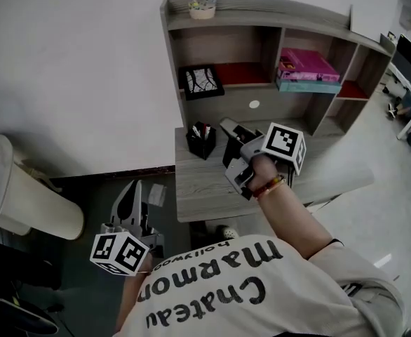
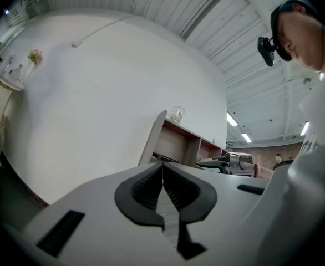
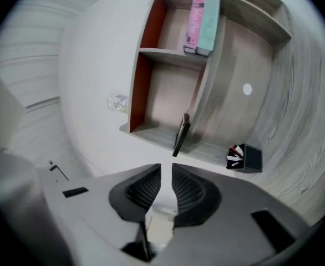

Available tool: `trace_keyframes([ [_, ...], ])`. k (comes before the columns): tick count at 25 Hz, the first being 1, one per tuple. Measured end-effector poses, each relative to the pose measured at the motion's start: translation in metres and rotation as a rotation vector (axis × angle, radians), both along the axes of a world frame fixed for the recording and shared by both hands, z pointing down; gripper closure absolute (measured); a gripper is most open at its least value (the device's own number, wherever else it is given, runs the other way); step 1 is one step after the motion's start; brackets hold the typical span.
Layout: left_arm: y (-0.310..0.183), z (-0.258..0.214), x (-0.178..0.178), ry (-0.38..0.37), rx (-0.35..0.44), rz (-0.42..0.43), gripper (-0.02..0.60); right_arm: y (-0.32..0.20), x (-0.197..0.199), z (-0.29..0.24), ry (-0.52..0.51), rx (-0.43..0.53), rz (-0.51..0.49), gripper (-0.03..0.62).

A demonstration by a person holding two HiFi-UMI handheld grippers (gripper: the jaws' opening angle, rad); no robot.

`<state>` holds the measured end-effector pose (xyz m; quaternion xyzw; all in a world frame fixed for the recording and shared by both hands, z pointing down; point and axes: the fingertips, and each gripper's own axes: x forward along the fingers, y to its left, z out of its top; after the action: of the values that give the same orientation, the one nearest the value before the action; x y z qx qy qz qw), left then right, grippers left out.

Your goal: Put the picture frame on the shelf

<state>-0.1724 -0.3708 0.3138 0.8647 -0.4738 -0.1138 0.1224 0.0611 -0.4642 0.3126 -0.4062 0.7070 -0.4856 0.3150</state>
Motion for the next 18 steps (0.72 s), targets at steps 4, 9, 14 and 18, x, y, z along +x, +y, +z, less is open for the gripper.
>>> trace_keyframes([
  [4, 0.012, -0.001, 0.008, -0.006, 0.017, 0.046, 0.565, 0.027, 0.005, -0.004, 0.170, 0.074, 0.023, 0.546],
  [9, 0.026, 0.002, 0.020, -0.010, 0.005, 0.095, 0.565, 0.060, 0.006, -0.010, 0.446, 0.170, 0.041, 0.539],
  [14, 0.040, 0.002, 0.035, -0.006, 0.016, 0.155, 0.565, 0.089, 0.020, -0.015, 0.669, 0.248, 0.133, 0.560],
  [18, 0.049, 0.006, 0.042, -0.002, 0.003, 0.177, 0.565, 0.109, 0.026, -0.015, 0.805, 0.274, 0.173, 0.568],
])
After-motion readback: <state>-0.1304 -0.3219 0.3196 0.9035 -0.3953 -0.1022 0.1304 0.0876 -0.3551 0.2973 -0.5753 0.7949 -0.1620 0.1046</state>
